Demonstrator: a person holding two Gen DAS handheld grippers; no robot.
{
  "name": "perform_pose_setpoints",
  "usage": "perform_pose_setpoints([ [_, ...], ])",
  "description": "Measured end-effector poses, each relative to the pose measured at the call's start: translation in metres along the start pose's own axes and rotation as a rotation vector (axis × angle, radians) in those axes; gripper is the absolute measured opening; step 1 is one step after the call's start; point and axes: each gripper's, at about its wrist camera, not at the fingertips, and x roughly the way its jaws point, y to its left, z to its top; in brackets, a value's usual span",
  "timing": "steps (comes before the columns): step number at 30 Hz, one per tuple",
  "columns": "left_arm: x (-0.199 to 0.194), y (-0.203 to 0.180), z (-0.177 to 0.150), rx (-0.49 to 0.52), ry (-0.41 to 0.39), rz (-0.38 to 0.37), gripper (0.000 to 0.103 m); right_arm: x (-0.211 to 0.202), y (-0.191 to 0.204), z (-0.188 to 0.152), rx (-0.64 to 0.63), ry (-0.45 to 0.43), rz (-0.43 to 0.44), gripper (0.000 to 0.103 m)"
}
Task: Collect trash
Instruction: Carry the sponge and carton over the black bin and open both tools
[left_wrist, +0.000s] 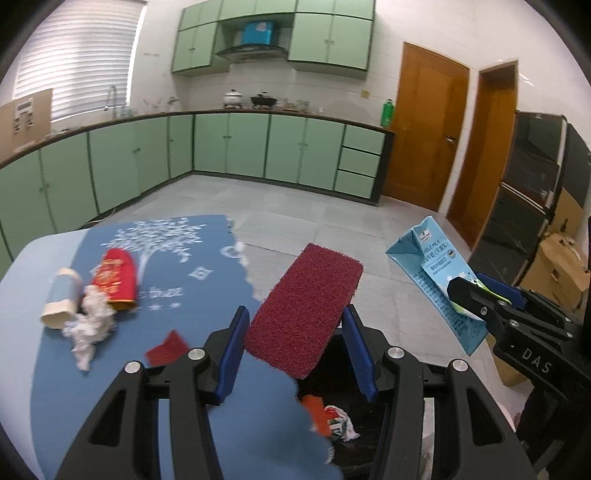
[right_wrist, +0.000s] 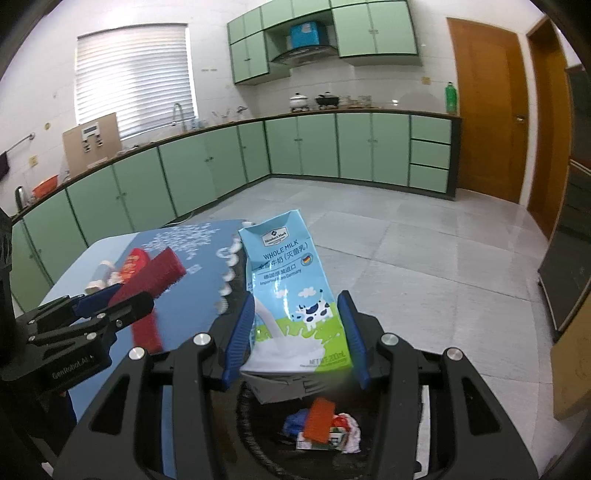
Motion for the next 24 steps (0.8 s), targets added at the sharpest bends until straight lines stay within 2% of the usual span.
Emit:
perform_pose_setpoints([
  [8,0.035,-0.033,0.005,0.036,0.021,-0.040,0.051,0.013,-0.039,-0.018,0.037,0.033,-0.055,0.045],
  [20,0.077,-0.059,0.000,0.069,0.089,-0.080,0.052,0.045,-0.070,-0.036,0.071,0.099,-0.097,0.047],
  [22,0.083,-0.062,-0.001,0.067,0.104,-0.091,0.054,0.046,-0.071,-0.039,0.072,0.104,-0.108,0.066],
  [24,0.086,-0.062,0.000,0.059,0.112,-0.102,0.066,0.048,-0.073,-0.041,0.071,0.105,-0.117,0.069],
])
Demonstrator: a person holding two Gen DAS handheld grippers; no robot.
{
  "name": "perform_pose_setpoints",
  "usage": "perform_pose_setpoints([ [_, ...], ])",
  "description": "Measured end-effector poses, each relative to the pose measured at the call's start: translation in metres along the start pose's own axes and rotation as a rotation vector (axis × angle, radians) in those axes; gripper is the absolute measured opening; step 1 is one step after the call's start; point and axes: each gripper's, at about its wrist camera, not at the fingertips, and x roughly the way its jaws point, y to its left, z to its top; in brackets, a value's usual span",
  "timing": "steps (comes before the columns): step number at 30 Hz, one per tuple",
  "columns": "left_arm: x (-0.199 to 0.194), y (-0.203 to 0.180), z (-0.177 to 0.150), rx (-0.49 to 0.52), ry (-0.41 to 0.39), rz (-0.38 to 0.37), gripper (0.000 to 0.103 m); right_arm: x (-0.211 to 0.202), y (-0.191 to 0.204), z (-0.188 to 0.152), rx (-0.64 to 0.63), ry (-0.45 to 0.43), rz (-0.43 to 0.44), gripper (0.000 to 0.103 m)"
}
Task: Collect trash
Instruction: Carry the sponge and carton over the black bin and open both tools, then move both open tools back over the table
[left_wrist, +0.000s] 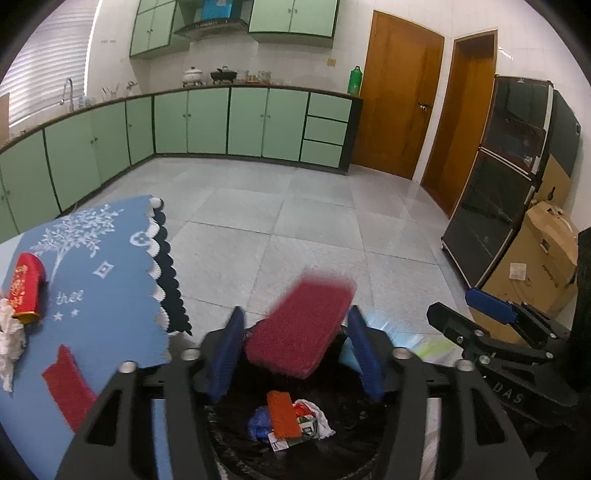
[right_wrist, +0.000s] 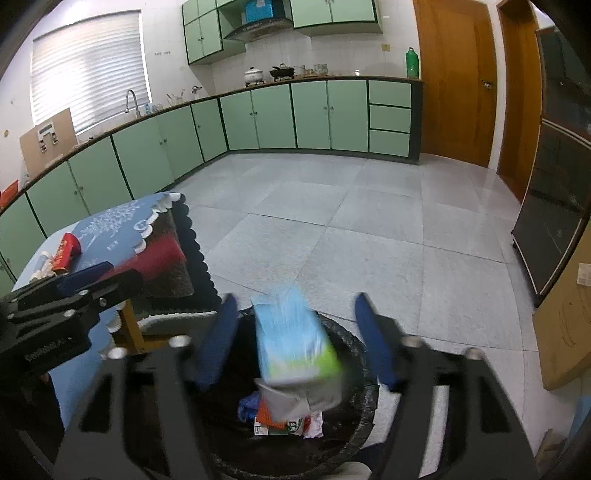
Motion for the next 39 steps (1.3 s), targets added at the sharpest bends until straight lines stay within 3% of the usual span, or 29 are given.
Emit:
perform_pose_setpoints([
  [1,-0.001,0.000,0.000,-0.005,-0.004,-0.003,0.071,0.001,-0.001,-0.001,0.003,0.003,-0.004,0.072],
  [7,-0.010,0.011,0.001,-0.030,-0.021,0.008,0.071,-0.002,-0.007,-0.004,0.032,-0.004,-0.023,0.086],
  [17,-0.071,0.066,-0.009,-0.052,-0.099,0.155,0.073,-0.020,0.028,0.006,0.014,-0.054,0.054,0.090],
  [27,-0.136,0.155,-0.042,-0.152,-0.137,0.364,0.075,-0.024,0.134,0.018,-0.088,-0.063,0.242,0.090],
  [32,-0.151,0.191,-0.061,-0.202,-0.136,0.427,0.075,-0.016,0.190,0.018,-0.144,-0.049,0.332,0.090],
  [39,-0.158,0.222,-0.086,-0.255,-0.108,0.474,0.075,0.000,0.238,0.006,-0.227,0.000,0.366,0.090],
])
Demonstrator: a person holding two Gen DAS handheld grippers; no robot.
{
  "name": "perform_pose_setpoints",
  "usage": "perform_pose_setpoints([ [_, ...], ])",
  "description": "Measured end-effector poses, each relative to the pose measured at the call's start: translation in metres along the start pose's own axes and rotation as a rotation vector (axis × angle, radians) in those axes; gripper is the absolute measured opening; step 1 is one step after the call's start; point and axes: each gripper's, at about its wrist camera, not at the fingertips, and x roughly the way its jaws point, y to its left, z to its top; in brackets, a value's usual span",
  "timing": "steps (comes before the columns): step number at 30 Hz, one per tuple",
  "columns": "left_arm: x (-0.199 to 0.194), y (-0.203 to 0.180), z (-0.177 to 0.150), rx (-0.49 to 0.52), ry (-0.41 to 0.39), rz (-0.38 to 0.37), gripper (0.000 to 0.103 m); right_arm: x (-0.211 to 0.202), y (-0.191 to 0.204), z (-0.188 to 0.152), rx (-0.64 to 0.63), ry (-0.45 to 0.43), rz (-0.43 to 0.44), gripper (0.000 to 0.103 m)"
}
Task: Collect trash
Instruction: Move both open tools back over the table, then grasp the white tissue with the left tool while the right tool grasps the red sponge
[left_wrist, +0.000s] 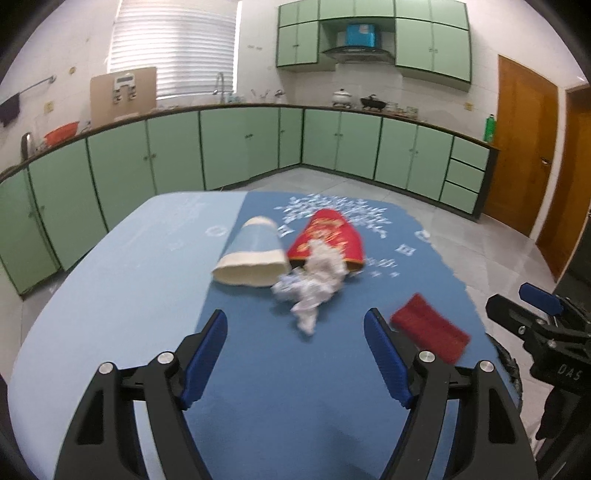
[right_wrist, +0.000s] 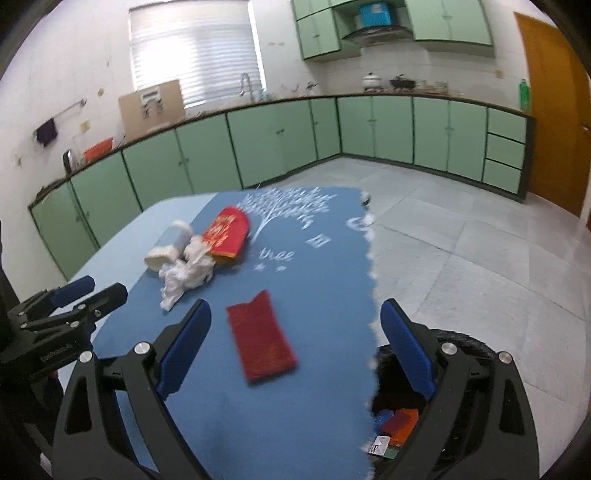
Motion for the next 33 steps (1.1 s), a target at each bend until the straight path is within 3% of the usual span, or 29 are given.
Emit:
perform_pose_setpoints([
  [24,0.031,0.020,-0.011,-0.017,0.050,0.034,0.075,0.062,0.019,-0.013,-0.079,0.210,-0.001,0.077],
  [29,0.034,0.018,-0.012,-0.018,0.058,0.034,0.075,0.066,0.017,-0.013,-0.067,0.233,-0.004,0.072],
  [33,0.034,0.017,-0.011,-0.018,0.062,0.033,0.075,0.068,0.018,-0.013,-0.073,0.240,-0.002,0.059],
])
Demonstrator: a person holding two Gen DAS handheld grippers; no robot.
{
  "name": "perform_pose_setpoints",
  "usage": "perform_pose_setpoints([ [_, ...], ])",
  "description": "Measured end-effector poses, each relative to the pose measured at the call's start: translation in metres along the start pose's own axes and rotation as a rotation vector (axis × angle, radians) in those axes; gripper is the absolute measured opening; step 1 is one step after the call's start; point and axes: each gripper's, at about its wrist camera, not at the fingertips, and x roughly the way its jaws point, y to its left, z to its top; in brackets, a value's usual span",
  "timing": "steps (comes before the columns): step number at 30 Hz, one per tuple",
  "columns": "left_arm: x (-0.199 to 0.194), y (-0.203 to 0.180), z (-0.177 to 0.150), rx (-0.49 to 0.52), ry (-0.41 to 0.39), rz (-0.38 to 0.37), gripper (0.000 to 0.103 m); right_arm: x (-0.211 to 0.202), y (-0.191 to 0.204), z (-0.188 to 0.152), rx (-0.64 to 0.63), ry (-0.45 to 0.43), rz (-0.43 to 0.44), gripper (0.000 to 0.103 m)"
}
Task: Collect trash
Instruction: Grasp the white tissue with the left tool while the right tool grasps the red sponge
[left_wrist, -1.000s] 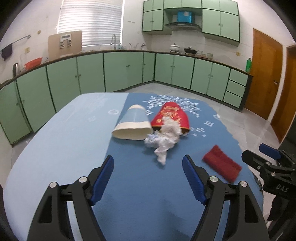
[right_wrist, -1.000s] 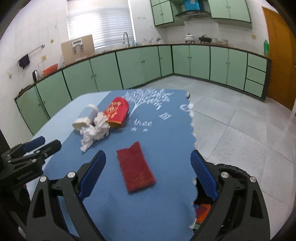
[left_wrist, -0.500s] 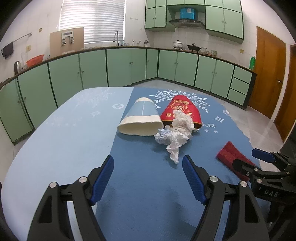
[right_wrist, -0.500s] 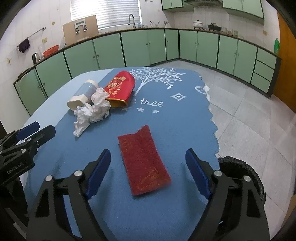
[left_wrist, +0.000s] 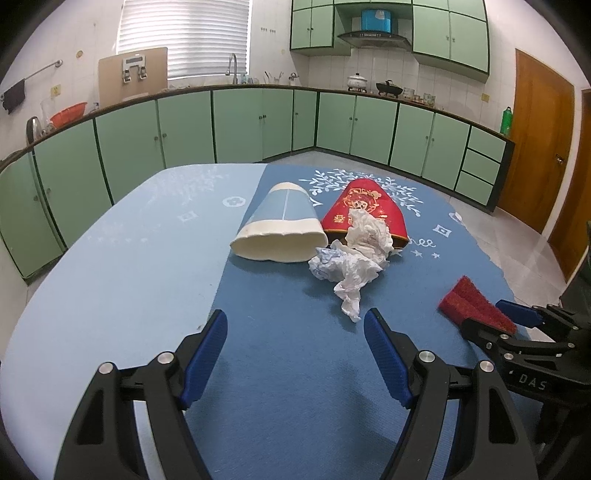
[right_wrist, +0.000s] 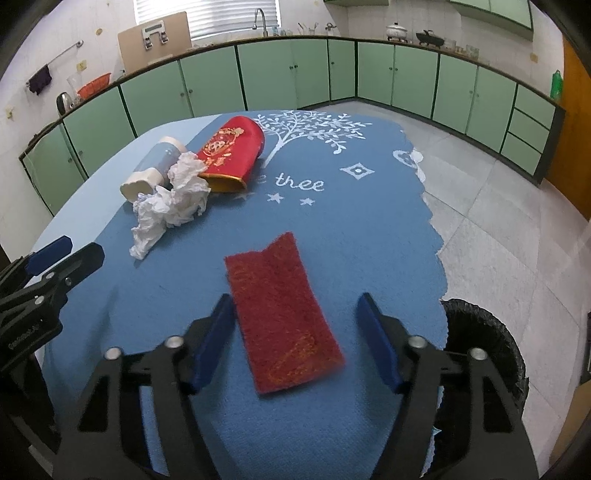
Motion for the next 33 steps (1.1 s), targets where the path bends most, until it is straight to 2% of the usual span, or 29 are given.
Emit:
perform_pose_setpoints([
  [2,0.000,-0.001,0.000,0.002,0.002,-0.001,0.075,-0.001,0.002,0.000,-0.014,-0.002,0.018,0.050],
  [15,0.008,-0.009,0.007,0.016,0.010,-0.015,0.075,-0.017,0.001,0.007,0.020,-0.060,0.028,0.046],
  [24,0.031,-0.022,0.024,0.038,0.036,-0.038,0.072,-0.023,-0.018,0.018,0.054,-0.086,-0.014,0.046],
  [27,0.041,-0.026,0.027,0.043,0.057,-0.046,0.064,-0.021,-0.023,0.019,0.060,-0.087,-0.014,0.046],
  [30,0.051,-0.030,0.029,0.046,0.081,-0.058,0.049,-0.020,-0.026,0.020,0.065,-0.088,-0.010,0.046],
  [33,0.058,-0.034,0.030,0.053,0.111,-0.070,0.028,-0.020,-0.027,0.020,0.071,-0.089,-0.005,0.046],
])
